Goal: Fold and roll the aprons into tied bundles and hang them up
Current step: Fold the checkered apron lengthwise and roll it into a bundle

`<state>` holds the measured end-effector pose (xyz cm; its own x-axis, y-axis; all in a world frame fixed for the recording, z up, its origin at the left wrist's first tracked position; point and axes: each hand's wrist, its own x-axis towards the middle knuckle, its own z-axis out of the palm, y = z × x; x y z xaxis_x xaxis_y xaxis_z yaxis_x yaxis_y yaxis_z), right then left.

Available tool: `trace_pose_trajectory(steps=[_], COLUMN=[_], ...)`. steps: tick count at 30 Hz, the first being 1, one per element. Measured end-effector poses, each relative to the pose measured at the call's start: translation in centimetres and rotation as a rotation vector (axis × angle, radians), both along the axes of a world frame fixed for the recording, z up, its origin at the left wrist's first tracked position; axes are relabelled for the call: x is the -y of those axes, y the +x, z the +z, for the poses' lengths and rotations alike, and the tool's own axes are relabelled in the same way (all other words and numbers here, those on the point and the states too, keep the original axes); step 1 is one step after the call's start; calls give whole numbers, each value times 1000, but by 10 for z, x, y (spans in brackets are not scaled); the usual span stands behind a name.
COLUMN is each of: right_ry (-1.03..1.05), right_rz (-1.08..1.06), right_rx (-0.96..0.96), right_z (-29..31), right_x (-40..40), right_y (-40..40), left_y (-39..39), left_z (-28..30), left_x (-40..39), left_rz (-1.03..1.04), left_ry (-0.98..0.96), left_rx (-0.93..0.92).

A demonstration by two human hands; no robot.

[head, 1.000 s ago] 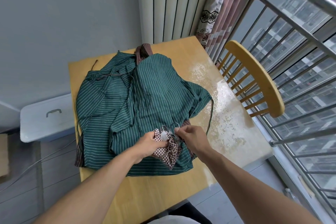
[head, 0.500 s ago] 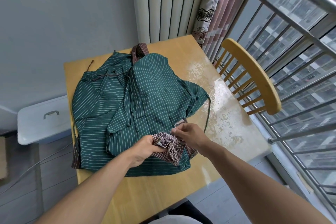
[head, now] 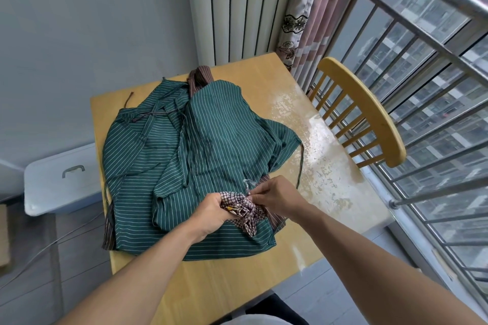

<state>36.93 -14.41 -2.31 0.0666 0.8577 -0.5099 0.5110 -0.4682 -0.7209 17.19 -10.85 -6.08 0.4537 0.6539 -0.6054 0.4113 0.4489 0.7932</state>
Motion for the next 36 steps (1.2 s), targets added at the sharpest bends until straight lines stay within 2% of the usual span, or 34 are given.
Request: trace_pose_trajectory(steps=[3,7,10,13,15,19,25,30,36], right_ry=[49,84,69,-23,-91,-190,-186,-236,-312], right_rz=[6,96,246,452,506,478,319,179,173], right_rx=[138,266,335,486,544,467,209,149,155], right_z=[-1,3,6,5,2,2,12,10,13], right_x=[-1,-3,-7,-13,-15,-17,-11,-9,-15], right_y=[-4,-6,-5,-7,-9,-8,-16,-20,-17], left_y=[3,6,7,7,7,0,-8,-11,-14], left_z=[-8,-9,-7,-5,-4,-3,-11,-10,-7], left_x=[3,5,5,7,7,6,6,5,4], left_rz=[42,27,-17,-64,-60,-30,-11,-32,-47], left_ry=[98,216,290,331,337,319,233,210,237], left_rx=[-167,-274,-282,-270,-262,-228,-201,-176,-192])
